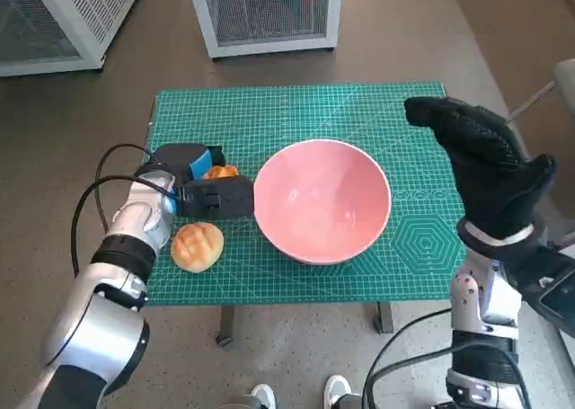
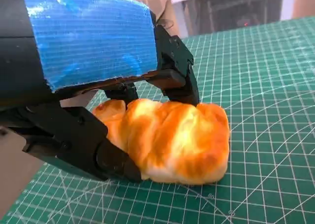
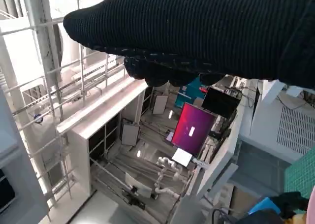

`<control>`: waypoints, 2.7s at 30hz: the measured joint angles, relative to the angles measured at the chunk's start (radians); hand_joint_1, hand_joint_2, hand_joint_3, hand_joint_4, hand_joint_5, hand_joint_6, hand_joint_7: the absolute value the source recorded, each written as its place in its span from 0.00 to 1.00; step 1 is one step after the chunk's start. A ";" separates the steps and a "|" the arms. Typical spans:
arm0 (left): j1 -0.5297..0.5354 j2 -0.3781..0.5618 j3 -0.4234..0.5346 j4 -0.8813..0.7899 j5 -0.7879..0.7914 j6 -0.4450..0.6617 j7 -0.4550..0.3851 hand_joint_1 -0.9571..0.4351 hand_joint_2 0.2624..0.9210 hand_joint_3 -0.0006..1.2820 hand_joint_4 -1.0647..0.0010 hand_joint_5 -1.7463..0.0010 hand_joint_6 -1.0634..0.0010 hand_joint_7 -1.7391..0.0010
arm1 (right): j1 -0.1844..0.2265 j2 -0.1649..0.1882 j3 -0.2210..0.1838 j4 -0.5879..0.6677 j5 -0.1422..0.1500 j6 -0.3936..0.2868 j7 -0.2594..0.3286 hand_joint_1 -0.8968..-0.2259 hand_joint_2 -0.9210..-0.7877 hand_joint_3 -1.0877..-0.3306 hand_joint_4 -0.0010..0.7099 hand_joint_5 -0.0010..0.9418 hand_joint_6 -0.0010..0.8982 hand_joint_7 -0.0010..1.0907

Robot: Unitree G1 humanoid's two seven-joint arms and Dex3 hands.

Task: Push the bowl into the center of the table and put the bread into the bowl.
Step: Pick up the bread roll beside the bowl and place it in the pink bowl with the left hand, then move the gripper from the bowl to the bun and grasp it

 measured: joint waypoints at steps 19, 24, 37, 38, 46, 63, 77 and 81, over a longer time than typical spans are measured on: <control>0.029 0.116 0.145 -0.440 -0.051 -0.005 -0.024 0.69 1.00 0.08 0.38 0.30 0.45 0.32 | 0.010 -0.006 0.001 -0.009 0.031 0.007 0.018 0.66 0.00 0.78 0.54 0.00 0.06 0.54; 0.081 0.130 0.199 -0.637 -0.053 0.005 -0.026 0.69 1.00 0.06 0.33 0.33 0.44 0.33 | 0.010 -0.006 0.000 -0.009 0.031 0.007 0.018 0.66 0.00 0.78 0.54 0.00 0.06 0.54; 0.252 0.121 0.275 -1.111 -0.053 0.012 -0.045 0.69 1.00 0.05 0.33 0.37 0.41 0.31 | 0.010 -0.006 0.001 -0.010 0.033 0.010 0.019 0.66 0.00 0.78 0.54 0.00 0.06 0.54; 0.265 0.119 0.276 -1.149 -0.054 0.008 -0.051 0.69 1.00 0.05 0.33 0.37 0.41 0.31 | 0.010 -0.006 0.002 -0.011 0.033 0.011 0.021 0.66 0.00 0.78 0.54 0.00 0.06 0.54; 0.311 0.086 0.266 -1.321 -0.091 -0.068 -0.119 0.69 1.00 0.07 0.34 0.34 0.46 0.30 | 0.016 -0.006 0.007 -0.016 0.038 0.031 0.039 0.66 0.00 0.78 0.54 0.00 0.06 0.54; 0.349 0.028 0.273 -1.347 -0.382 0.100 -0.490 0.58 0.82 0.07 0.84 0.96 0.89 0.74 | 0.027 -0.006 0.001 -0.047 0.040 0.049 0.040 0.65 0.00 0.78 0.54 0.00 0.06 0.54; 0.352 0.045 0.276 -1.375 -0.390 0.160 -0.557 0.50 0.82 0.04 0.95 1.00 0.96 0.80 | 0.028 -0.006 0.000 -0.055 0.039 0.054 0.035 0.64 0.00 0.78 0.54 0.00 0.06 0.54; 0.361 0.057 0.283 -1.407 -0.390 0.196 -0.569 0.50 0.84 0.03 0.95 1.00 0.94 0.82 | 0.029 -0.004 0.002 -0.055 0.039 0.056 0.035 0.64 0.00 0.78 0.54 0.00 0.06 0.54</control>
